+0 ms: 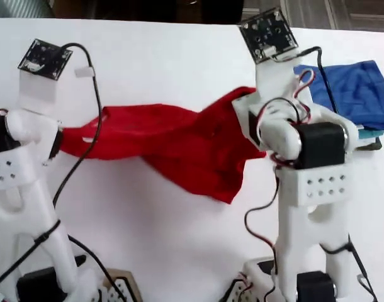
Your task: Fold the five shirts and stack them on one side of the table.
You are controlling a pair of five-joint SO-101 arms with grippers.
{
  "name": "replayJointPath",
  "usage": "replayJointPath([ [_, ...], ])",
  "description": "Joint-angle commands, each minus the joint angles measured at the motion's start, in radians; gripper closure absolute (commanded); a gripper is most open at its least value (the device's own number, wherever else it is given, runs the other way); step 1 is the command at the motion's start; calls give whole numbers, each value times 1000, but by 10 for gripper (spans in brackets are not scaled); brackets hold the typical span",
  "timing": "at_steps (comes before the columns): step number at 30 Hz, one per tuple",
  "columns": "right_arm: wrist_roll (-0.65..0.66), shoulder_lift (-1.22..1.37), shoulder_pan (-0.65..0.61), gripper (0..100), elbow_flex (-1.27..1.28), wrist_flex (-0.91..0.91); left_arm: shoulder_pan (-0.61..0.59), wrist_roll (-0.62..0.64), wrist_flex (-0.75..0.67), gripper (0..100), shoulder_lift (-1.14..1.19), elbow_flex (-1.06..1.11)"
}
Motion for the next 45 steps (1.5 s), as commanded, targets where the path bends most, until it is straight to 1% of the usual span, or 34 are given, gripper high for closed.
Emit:
replayJointPath([
  [1, 31, -110, 4, 978, -48, -18, -15, -5, -2, 972, -91, -39],
  [5, 46, -208, 10, 978, -48, -88, -15, -5, -2, 972, -186, -90],
  [10, 46, -314, 10, 978, -48, -182, -15, 3, -3, 972, -307, -93],
  [16, 46, -390, 12, 978, -48, -257, -21, 3, -57, 972, -416, -93],
  [25, 48, -487, 13, 978, -52, -343, -21, 17, -61, 972, -445, -64],
  [27, 48, -499, 35, 978, -97, -338, -21, 28, -98, 972, -451, 4],
  [30, 51, -513, 108, 978, -209, -338, -21, 28, -153, 972, -453, 94],
  [33, 109, -504, 145, 978, -264, -338, -20, 40, -163, 972, -454, 99],
  [38, 120, -504, 143, 978, -265, -314, -21, 41, -152, 972, -454, 33],
  [45, 117, -506, 142, 978, -264, -229, -21, 41, -51, 972, -454, -122],
])
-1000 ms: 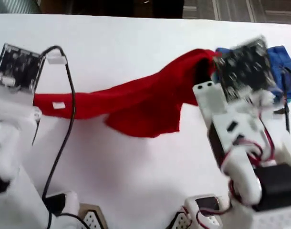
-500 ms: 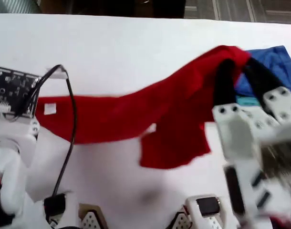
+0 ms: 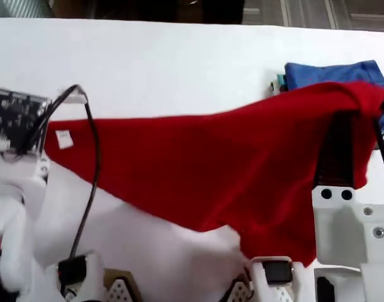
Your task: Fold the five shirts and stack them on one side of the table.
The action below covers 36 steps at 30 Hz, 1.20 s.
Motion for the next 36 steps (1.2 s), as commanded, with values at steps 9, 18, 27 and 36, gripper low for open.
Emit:
replayJointPath([
  [9, 3, -22, 5, 978, -23, 65, -12, 6, 95, 972, 3, -200],
  [18, 3, -88, -62, 978, -15, 99, -83, 3, 95, 972, -101, -214],
  [27, 3, -87, -64, 978, -15, 102, -86, -2, 91, 972, -155, -208],
  [36, 3, 19, -67, 978, 311, -119, -83, 3, -71, 972, 23, -77],
])
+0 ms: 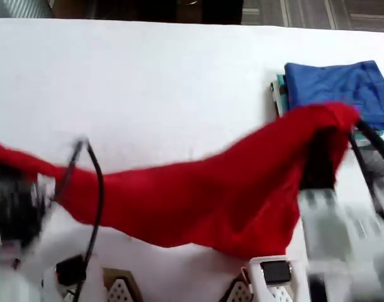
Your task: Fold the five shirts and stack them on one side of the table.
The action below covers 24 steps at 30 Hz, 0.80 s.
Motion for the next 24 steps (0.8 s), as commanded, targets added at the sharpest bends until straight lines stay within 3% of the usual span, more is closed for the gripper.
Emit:
replayJointPath([
  [1, 3, 85, -7, 978, 150, -163, -9, 3, -114, 972, 133, 56],
  [6, 3, 219, -7, 978, 307, -394, 2, 2, -242, 972, 336, 71],
  [14, 14, 486, 2, 978, 315, -667, 118, 3, -413, 972, 644, 67],
  [24, 14, 736, 24, 978, 315, -730, 176, 6, -629, 972, 878, 67],
])
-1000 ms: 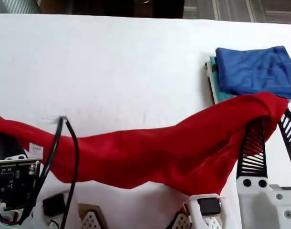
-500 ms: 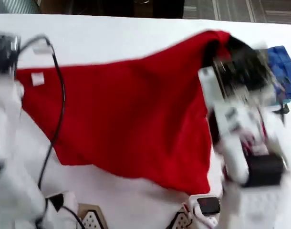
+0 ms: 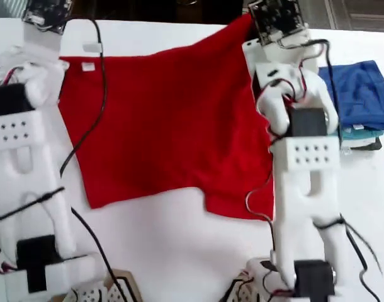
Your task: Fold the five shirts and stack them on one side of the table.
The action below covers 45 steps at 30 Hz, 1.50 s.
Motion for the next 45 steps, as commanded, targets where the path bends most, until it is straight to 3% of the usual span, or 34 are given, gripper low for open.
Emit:
replayJointPath([
  [1, 8, 59, 7, 978, -8, -28, 17, 6, -77, 972, 68, -7],
  [10, 6, 240, 5, 978, -8, -33, 18, 6, -152, 972, 239, -7],
  [18, 8, 383, 21, 978, -29, -200, 17, 6, -199, 972, 347, -7],
  [31, 8, 820, 73, 978, -466, -217, 15, 8, -229, 972, 437, -7],
  [36, 8, 998, 71, 978, -690, -217, 17, 103, -307, 972, 466, -7],
  [45, 106, 1241, 71, 978, -861, -142, 43, 117, -371, 972, 614, -8],
])
